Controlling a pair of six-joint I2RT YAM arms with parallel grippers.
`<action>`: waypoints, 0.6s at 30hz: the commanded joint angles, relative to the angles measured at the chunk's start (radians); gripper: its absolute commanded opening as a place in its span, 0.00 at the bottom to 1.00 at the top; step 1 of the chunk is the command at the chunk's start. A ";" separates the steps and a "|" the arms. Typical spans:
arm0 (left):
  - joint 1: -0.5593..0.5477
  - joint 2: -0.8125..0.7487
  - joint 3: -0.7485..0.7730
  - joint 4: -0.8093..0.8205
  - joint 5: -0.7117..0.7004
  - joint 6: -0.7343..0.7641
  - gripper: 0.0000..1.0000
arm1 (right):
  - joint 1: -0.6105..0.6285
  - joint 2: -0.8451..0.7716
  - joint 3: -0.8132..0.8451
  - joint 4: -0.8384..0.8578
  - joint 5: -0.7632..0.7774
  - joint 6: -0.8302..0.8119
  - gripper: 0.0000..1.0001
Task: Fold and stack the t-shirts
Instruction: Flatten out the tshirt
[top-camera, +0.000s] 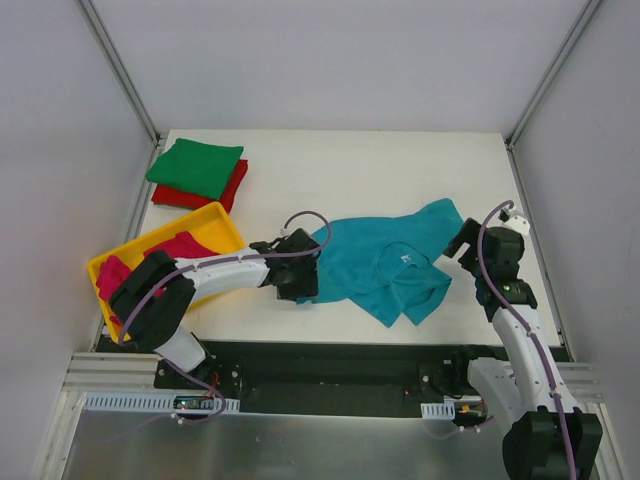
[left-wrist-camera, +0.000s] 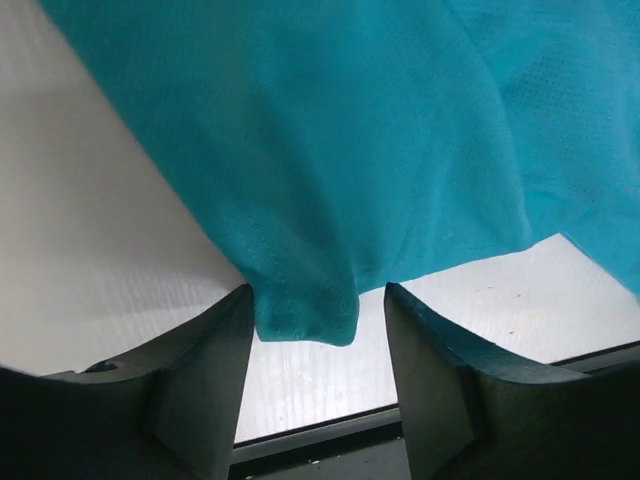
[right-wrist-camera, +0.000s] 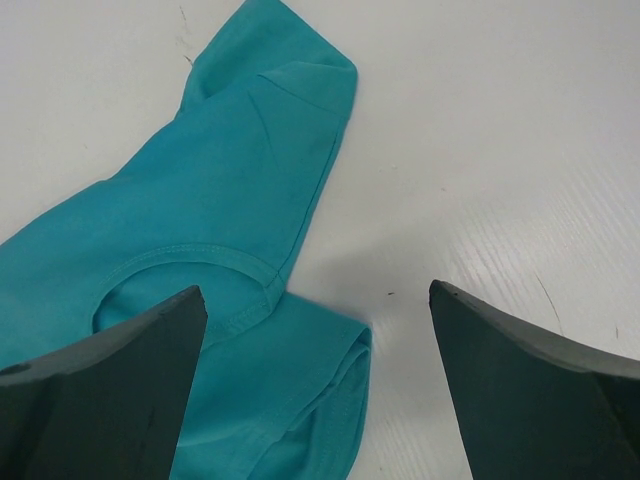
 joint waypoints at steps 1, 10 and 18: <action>-0.013 0.073 0.034 0.013 -0.017 0.003 0.50 | -0.005 0.000 0.003 0.047 -0.029 -0.023 0.96; -0.011 0.080 0.048 0.007 -0.040 0.014 0.00 | -0.003 0.037 0.007 0.054 -0.041 -0.023 0.96; -0.008 -0.104 -0.032 -0.008 -0.201 0.000 0.00 | -0.003 0.124 0.064 0.005 -0.096 -0.014 0.96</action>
